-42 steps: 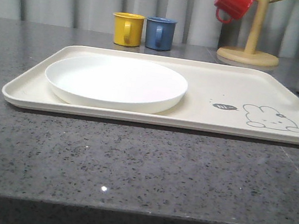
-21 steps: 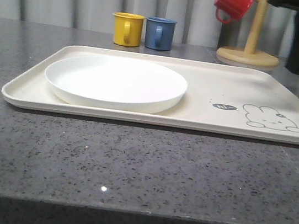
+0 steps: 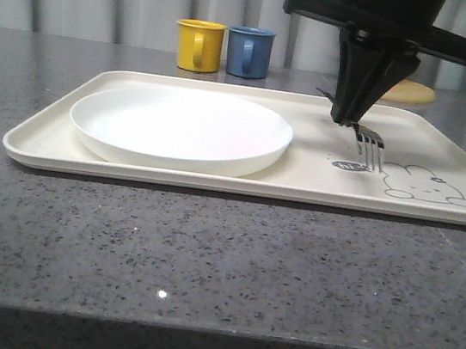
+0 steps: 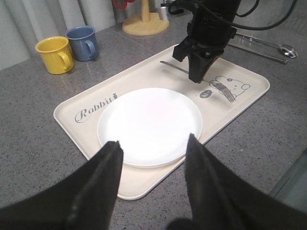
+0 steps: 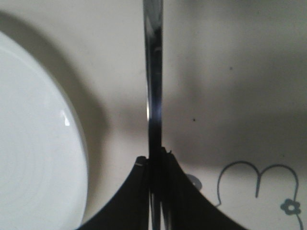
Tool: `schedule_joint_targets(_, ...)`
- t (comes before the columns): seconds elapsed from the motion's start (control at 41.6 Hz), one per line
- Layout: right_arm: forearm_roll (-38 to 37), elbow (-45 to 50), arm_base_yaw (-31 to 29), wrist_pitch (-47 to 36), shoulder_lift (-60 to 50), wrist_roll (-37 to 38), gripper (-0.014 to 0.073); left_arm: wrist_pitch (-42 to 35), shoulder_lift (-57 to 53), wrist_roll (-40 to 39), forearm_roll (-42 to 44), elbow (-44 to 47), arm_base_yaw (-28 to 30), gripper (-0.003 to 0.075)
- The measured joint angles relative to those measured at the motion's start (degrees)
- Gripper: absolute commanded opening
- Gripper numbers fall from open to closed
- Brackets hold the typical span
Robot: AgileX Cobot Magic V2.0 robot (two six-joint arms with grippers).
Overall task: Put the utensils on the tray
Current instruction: 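Carry the fork onto the tray beside the plate and release, then lower the right gripper onto the chopsticks and grasp them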
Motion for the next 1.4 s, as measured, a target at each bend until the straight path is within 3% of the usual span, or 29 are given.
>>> schedule_joint_targets(0.12,-0.2,0.0,0.0,-2.4,1.3,1.4,-0.0030,0.0,0.0,0.0,0.0,0.0,0.0,0.0314)
schedule_joint_targets(0.361,-0.5,0.0,0.0,-3.3,2.5,2.4,0.0270,0.0,0.0,0.0,0.0,0.0,0.0,0.0314)
schedule_joint_targets(0.433,-0.5,0.0,0.0,-3.4,2.5,2.4,0.0304,0.0,0.0,0.0,0.0,0.0,0.0,0.0314)
schedule_joint_targets(0.698,-1.8,0.0,0.0,-4.0,1.7,2.4,0.0304,0.0,0.0,0.0,0.0,0.0,0.0,0.0314)
schedule_joint_targets(0.987,-12.6,1.0,-0.8,2.8,-10.2,-5.9,0.0304,0.0,0.0,0.0,0.0,0.0,0.0,0.0314)
schedule_joint_targets(1.179,-14.0,8.0,-9.8,4.6,-17.1,-11.3,0.0304,0.0,0.0,0.0,0.0,0.0,0.0,0.0314)
schedule_joint_targets(1.396,-11.8,16.1,-22.1,4.6,-17.7,-19.2,0.0297,0.0,0.0,0.0,0.0,0.0,0.0,0.0314)
